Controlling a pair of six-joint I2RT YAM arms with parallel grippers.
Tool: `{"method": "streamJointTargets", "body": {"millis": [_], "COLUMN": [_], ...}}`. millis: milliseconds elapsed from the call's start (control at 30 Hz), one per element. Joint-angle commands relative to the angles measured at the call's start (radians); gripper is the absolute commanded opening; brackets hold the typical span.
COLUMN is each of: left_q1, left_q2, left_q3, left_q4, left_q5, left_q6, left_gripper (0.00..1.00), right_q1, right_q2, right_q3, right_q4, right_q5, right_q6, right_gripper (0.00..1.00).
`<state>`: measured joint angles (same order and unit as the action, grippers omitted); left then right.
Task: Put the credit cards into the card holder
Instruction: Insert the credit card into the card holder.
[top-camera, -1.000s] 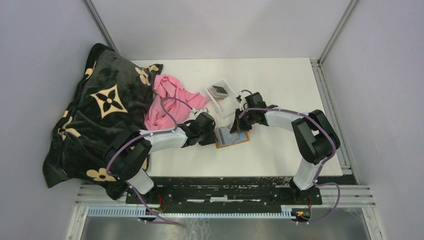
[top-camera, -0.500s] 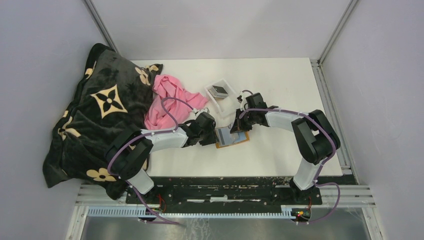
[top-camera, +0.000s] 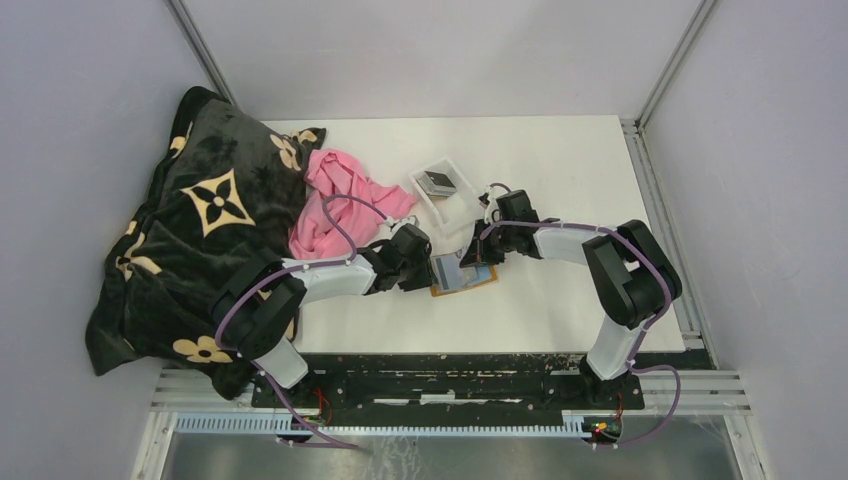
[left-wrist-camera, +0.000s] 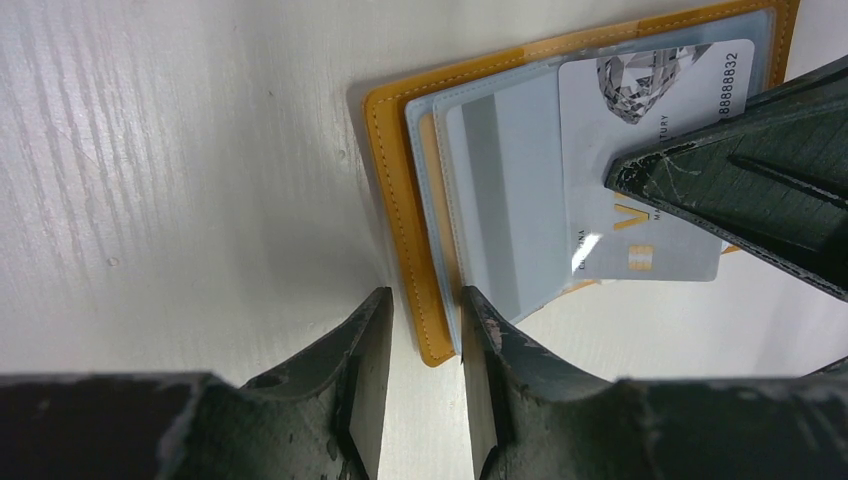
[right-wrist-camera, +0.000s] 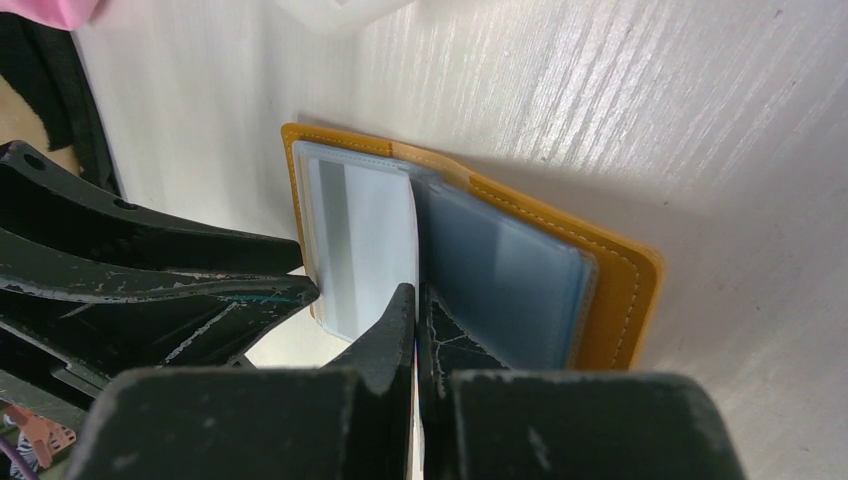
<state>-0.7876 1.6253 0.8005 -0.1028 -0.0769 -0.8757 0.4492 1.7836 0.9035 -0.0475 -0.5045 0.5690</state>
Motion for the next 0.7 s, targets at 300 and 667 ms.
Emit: {"method": "streamJointTargets", "body": {"millis": [300,667], "left_q1": [-0.009,-0.009], "left_q2": [-0.014,-0.009], "left_q3": [-0.067,-0.114], "left_q4": [-0.037,0.038], "left_q5": [-0.039,-0.010], "left_q6": [0.015,-0.028], "left_gripper": [0.31,0.13], "right_q1": [-0.006,-0.006], "right_q2": [0.031,0.030], "right_q3": [-0.094,-0.150], "right_q4": [0.113,0.171], "right_q5": [-0.010,-0.011], "right_q6": [0.062,0.099], "right_gripper": [0.01,0.01]}}
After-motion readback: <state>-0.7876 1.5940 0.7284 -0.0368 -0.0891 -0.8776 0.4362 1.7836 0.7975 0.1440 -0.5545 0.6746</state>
